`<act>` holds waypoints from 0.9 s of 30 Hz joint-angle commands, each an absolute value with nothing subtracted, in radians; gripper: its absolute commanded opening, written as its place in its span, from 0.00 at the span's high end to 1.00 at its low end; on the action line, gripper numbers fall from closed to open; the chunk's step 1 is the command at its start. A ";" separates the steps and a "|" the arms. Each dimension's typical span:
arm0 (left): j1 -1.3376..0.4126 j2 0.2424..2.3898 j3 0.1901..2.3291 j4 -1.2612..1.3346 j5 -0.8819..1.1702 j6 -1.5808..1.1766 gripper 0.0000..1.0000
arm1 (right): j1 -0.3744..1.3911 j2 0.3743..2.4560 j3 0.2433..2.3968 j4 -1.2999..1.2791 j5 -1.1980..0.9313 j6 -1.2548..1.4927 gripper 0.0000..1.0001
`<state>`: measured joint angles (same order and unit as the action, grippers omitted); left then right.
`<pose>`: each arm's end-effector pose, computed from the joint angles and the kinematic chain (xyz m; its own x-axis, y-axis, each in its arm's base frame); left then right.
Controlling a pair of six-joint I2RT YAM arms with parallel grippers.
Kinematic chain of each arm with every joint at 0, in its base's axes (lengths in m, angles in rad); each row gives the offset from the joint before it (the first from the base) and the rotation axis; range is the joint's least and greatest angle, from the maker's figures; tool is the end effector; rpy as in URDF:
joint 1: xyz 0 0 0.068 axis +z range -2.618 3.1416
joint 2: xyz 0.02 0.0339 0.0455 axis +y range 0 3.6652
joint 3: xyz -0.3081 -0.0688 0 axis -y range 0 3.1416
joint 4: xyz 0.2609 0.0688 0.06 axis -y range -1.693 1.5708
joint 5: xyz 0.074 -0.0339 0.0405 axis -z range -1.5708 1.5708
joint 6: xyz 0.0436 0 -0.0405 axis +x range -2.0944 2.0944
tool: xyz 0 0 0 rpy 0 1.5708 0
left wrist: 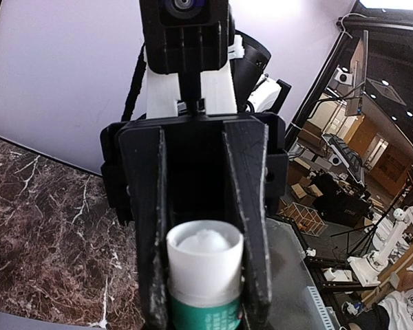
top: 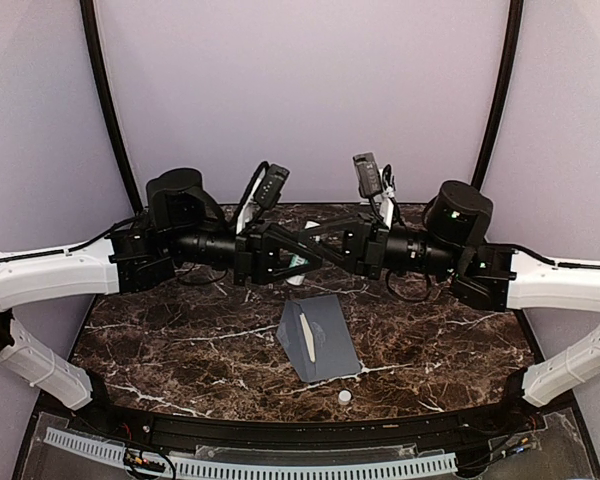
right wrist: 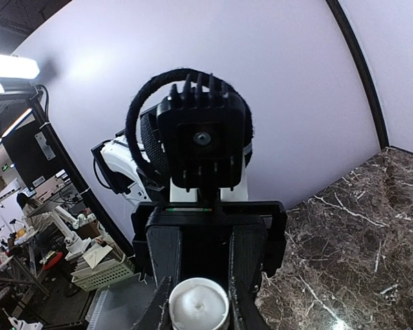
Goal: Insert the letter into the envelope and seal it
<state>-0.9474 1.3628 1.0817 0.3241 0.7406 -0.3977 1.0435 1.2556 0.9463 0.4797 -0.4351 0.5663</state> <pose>0.1686 -0.2849 0.4048 -0.3614 0.0129 -0.9323 0.9250 -0.1209 -0.3602 0.1367 0.2712 0.4034 -0.4606 0.1759 -0.8700 -0.8835 0.0035 0.4684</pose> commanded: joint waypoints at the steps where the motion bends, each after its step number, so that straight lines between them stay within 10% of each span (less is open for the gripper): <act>1: -0.952 1.363 1.116 0.334 0.755 -0.400 0.93 | 1.042 1.255 0.958 0.554 -0.456 0.595 0.86; 8: -0.951 1.354 1.084 0.326 0.788 -0.417 0.40 | 1.035 1.226 0.948 0.506 -0.391 0.584 0.93; 27: -0.951 1.290 0.968 0.397 0.810 -0.505 0.52 | 0.972 1.199 0.955 0.459 -0.488 0.603 0.95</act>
<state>-0.9482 1.3258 0.9787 0.3340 0.7937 -0.4858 0.9802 1.2163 0.9459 0.4465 -0.4500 0.5896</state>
